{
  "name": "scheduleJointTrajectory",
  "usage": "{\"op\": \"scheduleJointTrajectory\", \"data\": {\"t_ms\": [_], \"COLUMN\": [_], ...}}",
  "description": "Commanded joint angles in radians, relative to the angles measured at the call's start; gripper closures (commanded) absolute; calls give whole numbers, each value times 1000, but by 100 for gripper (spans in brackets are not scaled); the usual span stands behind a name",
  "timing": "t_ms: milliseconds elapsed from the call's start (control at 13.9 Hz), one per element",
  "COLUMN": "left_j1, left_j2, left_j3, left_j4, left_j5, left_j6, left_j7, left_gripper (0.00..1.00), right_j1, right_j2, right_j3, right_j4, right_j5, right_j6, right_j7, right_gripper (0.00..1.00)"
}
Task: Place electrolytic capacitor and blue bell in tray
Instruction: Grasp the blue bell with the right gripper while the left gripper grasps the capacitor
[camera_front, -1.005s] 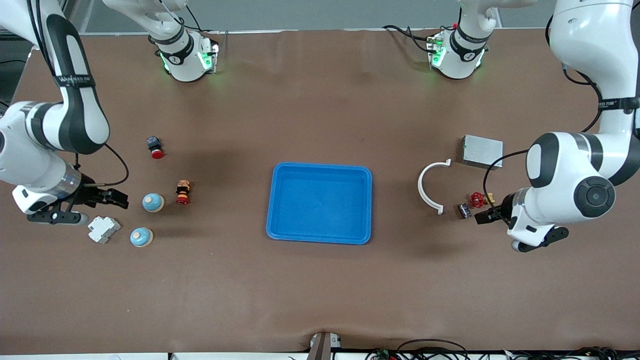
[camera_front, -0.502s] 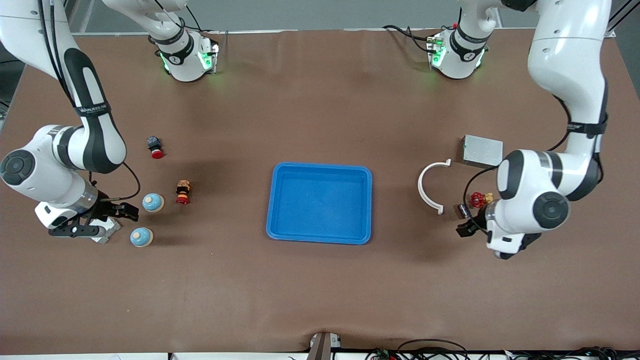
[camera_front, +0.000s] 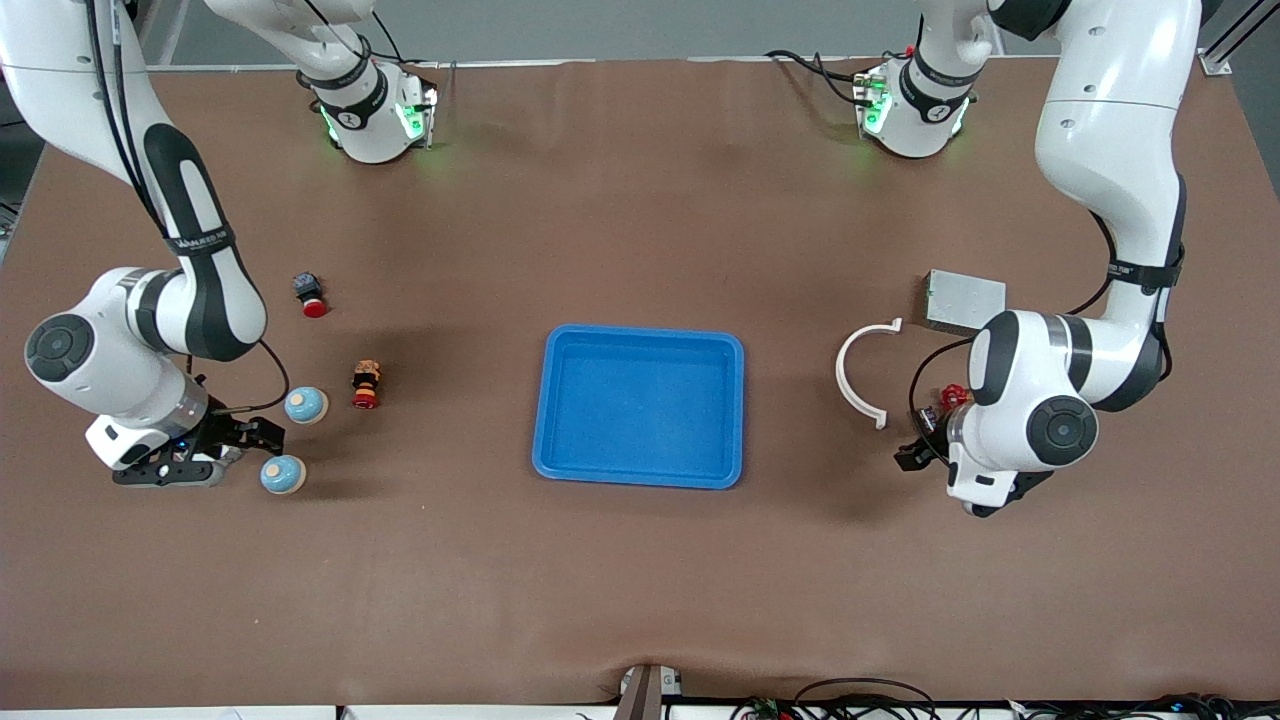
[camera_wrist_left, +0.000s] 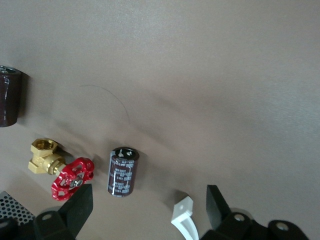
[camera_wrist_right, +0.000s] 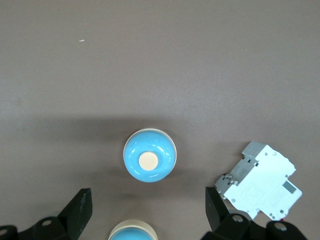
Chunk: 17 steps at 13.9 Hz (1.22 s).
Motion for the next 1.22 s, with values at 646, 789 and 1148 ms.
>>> {"op": "scheduleJointTrajectory", "data": {"t_ms": [646,789,1148], "left_j1": [6,-1,-2], "left_j2": [64,81,87], "left_j3": [2,2,2], "left_j4": [12,17,14], "left_j5": [52,52,53], "left_j6": [-5,-2,-2], "left_j7": [1,1,1], "left_gripper": [0,0,0], "right_j1": [11,11,3], "right_j2": [163,192,207], "right_j3": [2,2,2], "right_j4": [131,170,188], "right_j5": [88,89,89], "right_j6": [-15,-20,-55], "right_j7": [-30,-74,-79], "right_gripper": [0,0,0]}}
